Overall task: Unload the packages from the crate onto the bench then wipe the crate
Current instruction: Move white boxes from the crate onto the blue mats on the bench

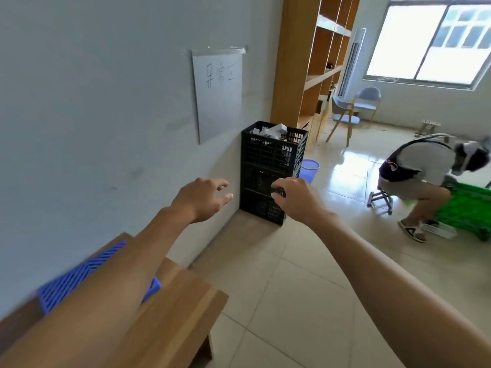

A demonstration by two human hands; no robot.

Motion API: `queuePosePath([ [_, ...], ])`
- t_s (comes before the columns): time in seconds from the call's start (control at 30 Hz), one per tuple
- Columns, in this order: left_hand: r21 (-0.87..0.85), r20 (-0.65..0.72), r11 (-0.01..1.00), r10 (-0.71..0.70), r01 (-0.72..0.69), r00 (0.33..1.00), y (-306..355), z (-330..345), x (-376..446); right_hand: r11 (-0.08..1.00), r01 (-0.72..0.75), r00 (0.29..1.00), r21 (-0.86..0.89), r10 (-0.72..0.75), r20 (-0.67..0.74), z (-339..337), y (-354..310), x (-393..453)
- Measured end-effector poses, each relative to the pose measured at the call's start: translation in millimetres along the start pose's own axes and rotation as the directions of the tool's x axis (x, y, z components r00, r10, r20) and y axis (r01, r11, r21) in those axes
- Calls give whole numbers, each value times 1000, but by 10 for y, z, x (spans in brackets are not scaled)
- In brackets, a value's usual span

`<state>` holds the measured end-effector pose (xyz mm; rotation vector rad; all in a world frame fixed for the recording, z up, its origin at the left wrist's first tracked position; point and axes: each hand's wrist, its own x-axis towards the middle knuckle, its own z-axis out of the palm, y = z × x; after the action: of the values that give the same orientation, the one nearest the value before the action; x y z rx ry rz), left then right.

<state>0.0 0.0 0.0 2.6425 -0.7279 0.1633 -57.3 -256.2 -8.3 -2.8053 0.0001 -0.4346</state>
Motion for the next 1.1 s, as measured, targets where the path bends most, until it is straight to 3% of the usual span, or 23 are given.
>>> queuePosePath([
  [0.23, -41, 100, 997, 67, -64, 993, 350, 621, 726, 994, -109, 994, 20, 109, 3, 233, 754, 196],
  [0.7, -110, 242, 994, 30, -4, 970, -412, 1639, 2684, 958, -284, 954, 44, 277, 113, 895, 1667, 1670],
  [0.93, -159, 277, 986, 99, -56, 956, -159, 1985, 3623, 930, -362, 928, 55, 354, 115, 895, 2291, 2197],
  [1.1, -104, 281, 989, 133, -107, 950, 58, 2388, 4351, 922, -383, 919, 51, 375, 123, 976, 2981, 2613],
])
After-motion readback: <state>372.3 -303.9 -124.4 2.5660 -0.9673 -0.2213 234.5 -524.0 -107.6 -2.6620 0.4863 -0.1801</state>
